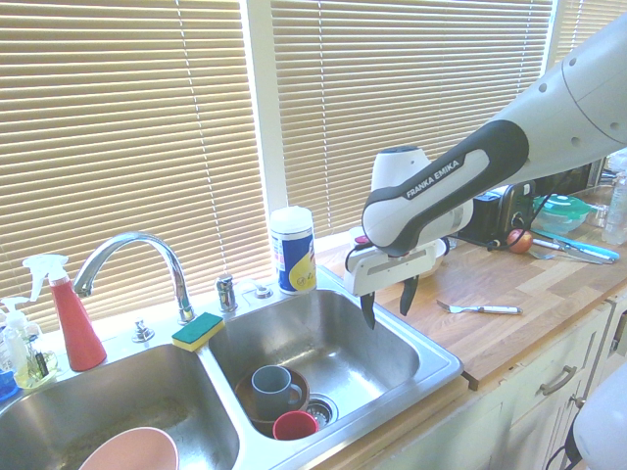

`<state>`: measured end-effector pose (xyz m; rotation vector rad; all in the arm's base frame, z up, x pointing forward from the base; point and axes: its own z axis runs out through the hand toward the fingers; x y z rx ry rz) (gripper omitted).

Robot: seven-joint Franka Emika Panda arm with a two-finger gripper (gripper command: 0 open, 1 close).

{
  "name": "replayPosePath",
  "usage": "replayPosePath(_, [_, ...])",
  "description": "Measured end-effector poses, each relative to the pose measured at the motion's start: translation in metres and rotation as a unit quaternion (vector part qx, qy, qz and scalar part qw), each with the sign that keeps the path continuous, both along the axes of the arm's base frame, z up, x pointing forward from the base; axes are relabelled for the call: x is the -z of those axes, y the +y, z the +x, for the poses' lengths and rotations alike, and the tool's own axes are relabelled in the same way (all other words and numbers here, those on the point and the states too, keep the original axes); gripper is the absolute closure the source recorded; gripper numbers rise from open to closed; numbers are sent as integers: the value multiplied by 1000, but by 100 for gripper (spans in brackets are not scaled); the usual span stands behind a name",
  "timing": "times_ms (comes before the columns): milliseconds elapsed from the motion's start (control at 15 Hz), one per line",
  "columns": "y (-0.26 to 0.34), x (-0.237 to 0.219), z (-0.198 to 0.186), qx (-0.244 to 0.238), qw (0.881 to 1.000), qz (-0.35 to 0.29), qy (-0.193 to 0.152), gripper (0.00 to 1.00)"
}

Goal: Put the fork into the sink

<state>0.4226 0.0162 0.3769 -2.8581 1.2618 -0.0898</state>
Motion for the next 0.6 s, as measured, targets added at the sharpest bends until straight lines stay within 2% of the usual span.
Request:
replayPosePath(133, [0, 1, 0, -5, 1000, 0, 2, 0])
replayPosePath(200, [-1, 0, 0, -27, 1000, -1, 2, 0])
replayPosePath(400, [-19, -6, -1, -122, 992, -3, 17, 0])
replayPosePath(600, [-57, -12, -11, -214, 976, -5, 46, 0])
